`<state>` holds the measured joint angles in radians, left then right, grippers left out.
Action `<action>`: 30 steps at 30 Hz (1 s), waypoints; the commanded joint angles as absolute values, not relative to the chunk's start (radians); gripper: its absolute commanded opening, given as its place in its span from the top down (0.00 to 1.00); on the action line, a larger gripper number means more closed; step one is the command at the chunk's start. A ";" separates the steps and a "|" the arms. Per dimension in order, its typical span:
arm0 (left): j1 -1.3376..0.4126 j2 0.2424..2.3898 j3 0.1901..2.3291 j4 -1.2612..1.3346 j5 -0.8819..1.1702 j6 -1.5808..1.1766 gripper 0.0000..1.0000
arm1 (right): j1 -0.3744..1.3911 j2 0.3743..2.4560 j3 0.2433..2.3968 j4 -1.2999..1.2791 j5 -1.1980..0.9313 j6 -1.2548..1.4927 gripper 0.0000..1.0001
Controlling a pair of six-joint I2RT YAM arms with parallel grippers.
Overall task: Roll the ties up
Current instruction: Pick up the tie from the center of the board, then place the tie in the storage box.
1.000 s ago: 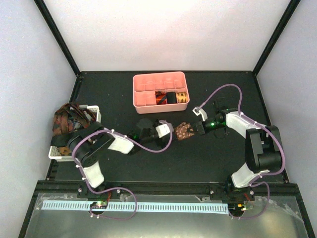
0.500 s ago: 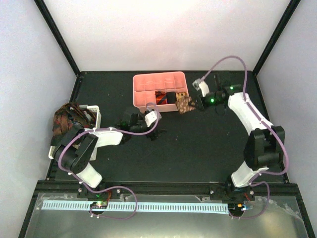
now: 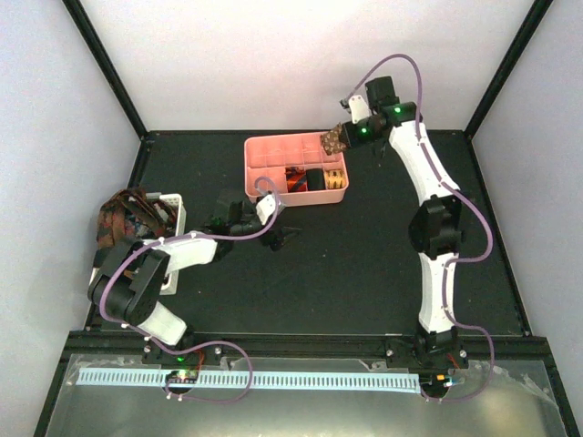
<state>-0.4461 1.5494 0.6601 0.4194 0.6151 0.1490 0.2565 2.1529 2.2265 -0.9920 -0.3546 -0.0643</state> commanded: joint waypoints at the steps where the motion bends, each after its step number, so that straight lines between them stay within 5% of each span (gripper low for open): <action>1: -0.426 1.510 0.673 0.447 0.669 0.115 0.01 | 0.274 2.206 2.352 -0.967 -0.231 -0.049 0.98; 18: -0.376 1.491 0.660 0.463 0.697 0.089 0.01 | 0.345 2.066 2.005 -0.568 -0.120 -1.165 0.98; 30: -0.358 1.483 0.658 0.468 0.709 0.071 0.01 | 0.345 2.242 2.187 -0.640 -0.070 -1.272 0.98</action>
